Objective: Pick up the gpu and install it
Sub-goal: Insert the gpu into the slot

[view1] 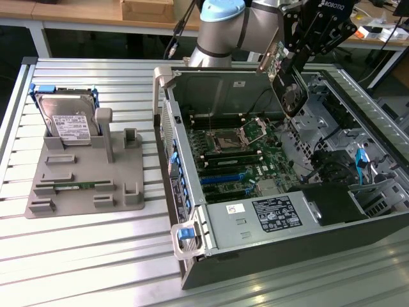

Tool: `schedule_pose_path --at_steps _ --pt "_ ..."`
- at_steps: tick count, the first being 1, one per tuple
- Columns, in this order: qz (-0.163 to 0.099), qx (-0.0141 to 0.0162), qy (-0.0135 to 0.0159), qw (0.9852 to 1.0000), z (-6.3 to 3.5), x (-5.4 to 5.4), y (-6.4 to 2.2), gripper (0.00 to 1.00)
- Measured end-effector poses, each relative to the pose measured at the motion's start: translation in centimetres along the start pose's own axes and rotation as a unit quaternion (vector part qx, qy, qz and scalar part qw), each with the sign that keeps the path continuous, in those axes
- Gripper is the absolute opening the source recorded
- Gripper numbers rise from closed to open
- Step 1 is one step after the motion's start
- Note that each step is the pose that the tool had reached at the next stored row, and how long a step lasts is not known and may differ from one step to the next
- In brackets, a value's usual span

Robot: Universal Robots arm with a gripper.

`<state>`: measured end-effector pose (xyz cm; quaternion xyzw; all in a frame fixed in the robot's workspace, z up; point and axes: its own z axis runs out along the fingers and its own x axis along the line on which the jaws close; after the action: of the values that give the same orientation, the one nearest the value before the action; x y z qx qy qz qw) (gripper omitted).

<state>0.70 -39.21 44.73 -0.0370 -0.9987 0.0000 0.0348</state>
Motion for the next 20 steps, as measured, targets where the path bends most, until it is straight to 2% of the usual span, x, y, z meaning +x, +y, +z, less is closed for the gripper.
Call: schedule_pose_path --at_steps 4,9,12,16,18,20 --pt "0.000 0.0000 0.0000 1.0000 0.00 0.00 0.00 0.25" --pt "-0.033 0.0023 -0.0001 0.9995 0.00 -0.01 0.00 0.25" --pt "-0.065 0.0045 -0.0002 0.9979 0.00 -0.03 0.00 0.25" --pt "-0.088 0.0061 -0.0002 0.9961 0.00 -0.02 0.00 0.25" --pt "-0.109 0.0076 -0.0003 0.9940 0.00 -0.03 0.00 0.25" --pt "-0.120 0.0084 -0.0003 0.9927 0.00 -0.03 0.00 0.25"
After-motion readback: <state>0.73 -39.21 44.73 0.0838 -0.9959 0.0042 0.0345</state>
